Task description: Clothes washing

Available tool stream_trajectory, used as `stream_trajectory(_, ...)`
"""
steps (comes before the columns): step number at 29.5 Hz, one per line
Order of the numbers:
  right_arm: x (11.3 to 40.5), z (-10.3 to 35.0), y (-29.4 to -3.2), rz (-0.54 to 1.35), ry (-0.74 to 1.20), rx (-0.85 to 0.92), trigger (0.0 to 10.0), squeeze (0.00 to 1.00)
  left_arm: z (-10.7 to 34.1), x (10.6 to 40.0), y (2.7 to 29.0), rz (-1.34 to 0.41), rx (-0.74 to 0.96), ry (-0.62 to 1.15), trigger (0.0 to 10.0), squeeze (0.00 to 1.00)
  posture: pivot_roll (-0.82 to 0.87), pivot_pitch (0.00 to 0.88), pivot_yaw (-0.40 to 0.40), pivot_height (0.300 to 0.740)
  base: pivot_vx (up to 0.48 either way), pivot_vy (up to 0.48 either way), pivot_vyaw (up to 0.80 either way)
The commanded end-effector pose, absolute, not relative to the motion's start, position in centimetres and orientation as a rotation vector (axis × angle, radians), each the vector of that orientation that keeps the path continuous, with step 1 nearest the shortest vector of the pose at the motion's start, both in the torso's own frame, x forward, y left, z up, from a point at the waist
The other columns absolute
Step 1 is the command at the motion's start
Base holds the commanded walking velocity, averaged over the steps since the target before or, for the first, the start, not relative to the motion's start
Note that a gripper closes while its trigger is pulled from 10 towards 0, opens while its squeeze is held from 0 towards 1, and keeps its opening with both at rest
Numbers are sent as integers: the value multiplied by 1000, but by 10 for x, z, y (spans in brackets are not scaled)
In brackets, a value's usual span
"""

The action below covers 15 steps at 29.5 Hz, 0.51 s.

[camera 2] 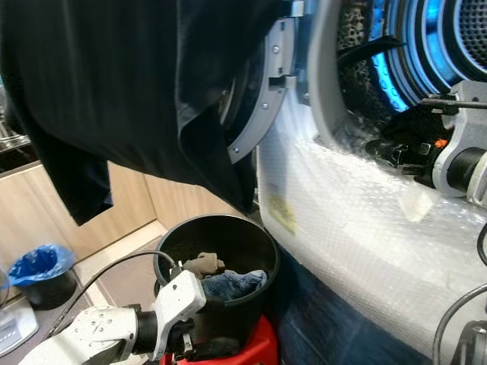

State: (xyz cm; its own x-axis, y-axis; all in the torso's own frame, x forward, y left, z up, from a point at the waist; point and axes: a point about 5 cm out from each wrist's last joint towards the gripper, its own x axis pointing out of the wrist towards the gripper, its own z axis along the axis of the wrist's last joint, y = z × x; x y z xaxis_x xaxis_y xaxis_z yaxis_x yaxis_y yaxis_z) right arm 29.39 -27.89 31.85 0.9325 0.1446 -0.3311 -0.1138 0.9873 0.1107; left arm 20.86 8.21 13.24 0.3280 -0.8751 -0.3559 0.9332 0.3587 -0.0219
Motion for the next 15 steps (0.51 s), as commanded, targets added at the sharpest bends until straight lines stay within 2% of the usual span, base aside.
stream_trajectory(1, 291, 317, -289, 83, 356, 99, 10000, 0, 135, 210, 86, -1183, 222, 336, 10000, 0, -150, 0, 42, 740, 0, 0, 0)
stream_trajectory(7, 296, 324, -309, -46, 316, 164, 10000, 0, 135, 209, 87, -1186, 222, 340, 10000, 0, -154, 0, 46, 740, 0, 0, 0)
stream_trajectory(10, 301, 335, -324, -178, 235, 237, 10000, 0, 136, 209, 87, -1188, 222, 342, 10000, 0, -155, 0, 47, 740, 0, 0, 0)
stream_trajectory(15, 301, 345, -343, -418, 189, 190, 10000, 0, 136, 209, 87, -1186, 225, 342, 10000, 0, -149, 0, 49, 740, 0, 0, 0)
